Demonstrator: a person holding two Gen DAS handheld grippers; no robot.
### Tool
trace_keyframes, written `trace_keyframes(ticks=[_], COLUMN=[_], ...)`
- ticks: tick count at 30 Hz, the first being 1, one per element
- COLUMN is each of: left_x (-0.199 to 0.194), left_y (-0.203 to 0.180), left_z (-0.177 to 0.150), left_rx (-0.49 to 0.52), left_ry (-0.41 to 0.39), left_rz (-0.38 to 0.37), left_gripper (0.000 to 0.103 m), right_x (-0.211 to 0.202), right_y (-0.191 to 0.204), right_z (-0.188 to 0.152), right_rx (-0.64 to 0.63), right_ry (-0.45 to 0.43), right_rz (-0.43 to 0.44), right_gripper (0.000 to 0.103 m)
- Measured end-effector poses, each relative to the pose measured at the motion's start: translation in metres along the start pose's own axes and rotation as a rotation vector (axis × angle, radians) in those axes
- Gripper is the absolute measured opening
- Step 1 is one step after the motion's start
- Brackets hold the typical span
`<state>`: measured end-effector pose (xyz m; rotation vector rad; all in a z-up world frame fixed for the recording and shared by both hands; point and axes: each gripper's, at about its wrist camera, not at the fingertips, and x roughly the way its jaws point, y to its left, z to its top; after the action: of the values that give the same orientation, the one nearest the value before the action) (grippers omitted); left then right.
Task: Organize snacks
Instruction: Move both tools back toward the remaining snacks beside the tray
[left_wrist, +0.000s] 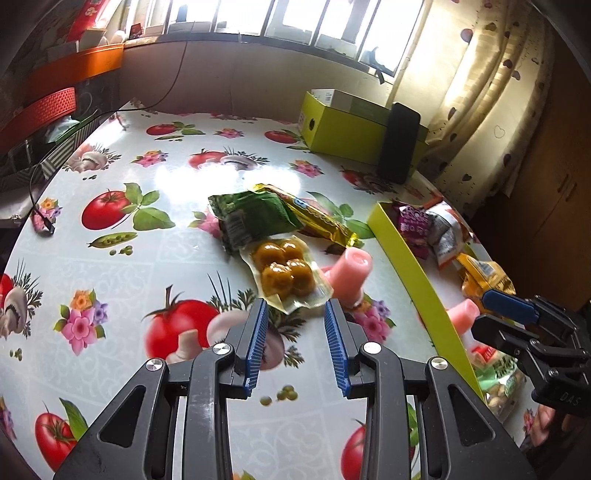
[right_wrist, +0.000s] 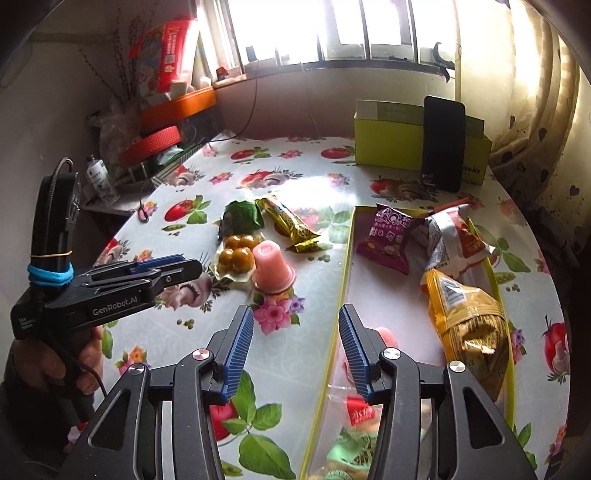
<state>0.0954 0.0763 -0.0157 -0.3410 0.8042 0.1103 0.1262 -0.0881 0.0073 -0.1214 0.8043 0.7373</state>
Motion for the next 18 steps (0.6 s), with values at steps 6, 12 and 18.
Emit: trace_keyframes(ticks=[6,12,18], left_x=[0.015,0.035,0.051], left_y=[0.012,0.025,0.034], left_z=[0.010,0.021,0.024], left_rx=[-0.057,-0.109,-0.137], left_ry=[0.015,0.032,0.070], left_rz=[-0.035,-0.068,-0.091], left_gripper=[0.042,0.051,0.052], right_x=[0.012,0.031,0.059], right_y=[0.007,0.017,0.019], right_z=[0.010,0.020,0.032], right_rx=[-0.019,-0.043,-0.030], right_ry=[0.017,0.039,0.076], right_rz=[-0.001,-0.002,-0.010], right_gripper=[0.048,0.048,0.048])
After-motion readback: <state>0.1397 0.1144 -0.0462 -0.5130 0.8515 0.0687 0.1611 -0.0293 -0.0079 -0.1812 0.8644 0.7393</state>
